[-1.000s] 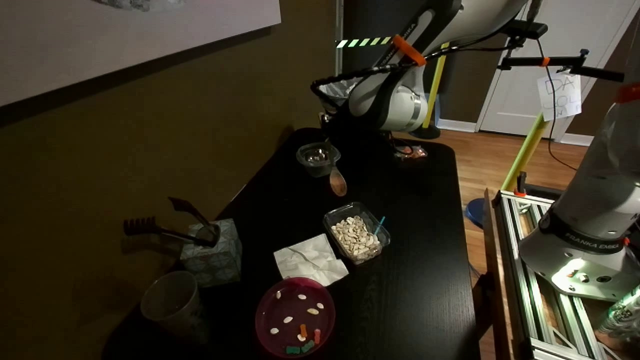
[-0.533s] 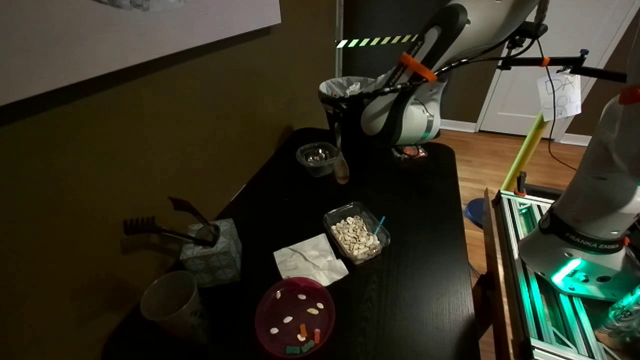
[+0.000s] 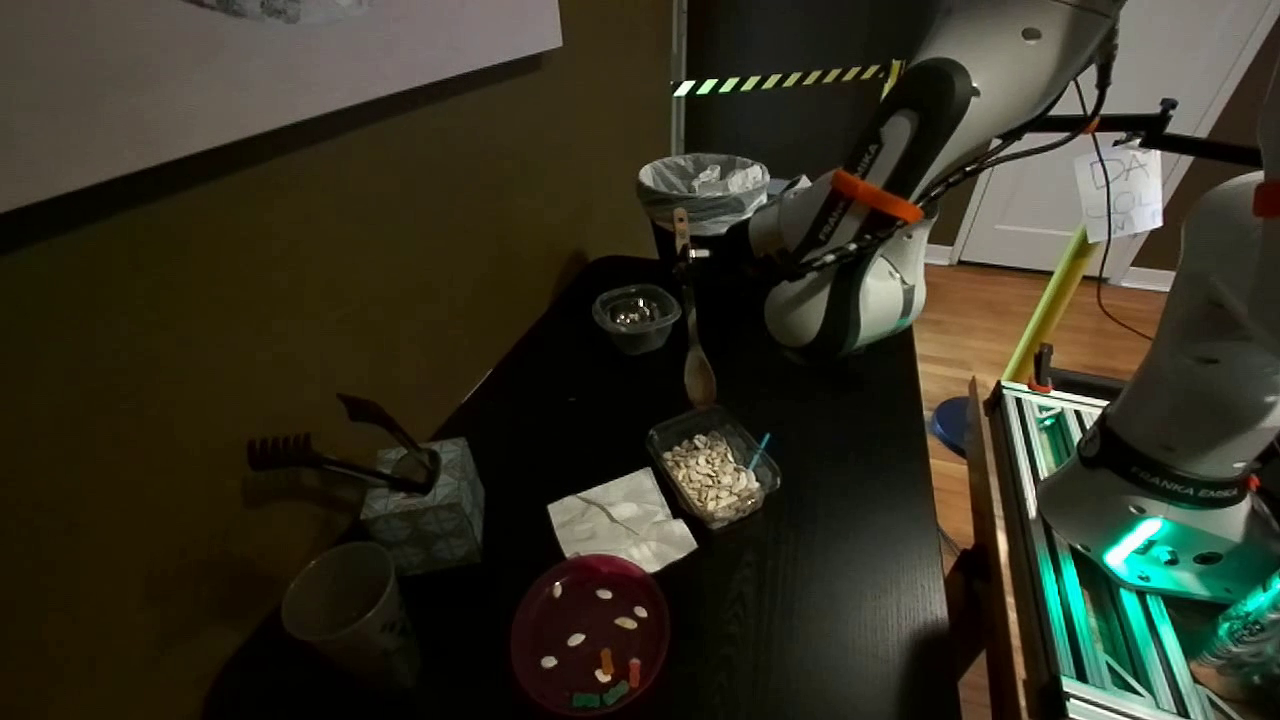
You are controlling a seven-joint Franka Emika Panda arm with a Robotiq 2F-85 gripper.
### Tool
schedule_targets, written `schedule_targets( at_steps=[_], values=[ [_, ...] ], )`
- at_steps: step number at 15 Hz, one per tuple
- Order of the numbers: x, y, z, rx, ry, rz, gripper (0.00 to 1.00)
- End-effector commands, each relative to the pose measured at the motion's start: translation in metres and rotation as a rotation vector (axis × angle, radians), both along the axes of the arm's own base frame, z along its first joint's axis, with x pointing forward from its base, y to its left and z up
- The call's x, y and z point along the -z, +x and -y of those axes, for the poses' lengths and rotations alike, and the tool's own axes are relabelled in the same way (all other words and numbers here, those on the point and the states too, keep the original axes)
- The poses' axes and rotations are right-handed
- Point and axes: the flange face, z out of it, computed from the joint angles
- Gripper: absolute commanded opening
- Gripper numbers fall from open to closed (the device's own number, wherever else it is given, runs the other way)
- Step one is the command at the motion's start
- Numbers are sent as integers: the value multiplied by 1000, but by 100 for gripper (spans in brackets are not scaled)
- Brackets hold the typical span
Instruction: Transfer a spoonful of contents from the bowl to the red plate
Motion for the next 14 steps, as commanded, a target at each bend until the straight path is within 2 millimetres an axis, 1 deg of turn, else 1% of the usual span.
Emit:
schedule_targets(
  at_steps=[1,5,7,10,14],
  values=[
    [13,-7,-22,-3,-18,59,6],
    [34,-12,-39,-37,-62,57,6],
    [49,-12,-45,-61,-71,45,6],
    [66,-6,-54,-103,-81,30,6],
    [78,10,-59,-148,-125,69,6]
  ],
)
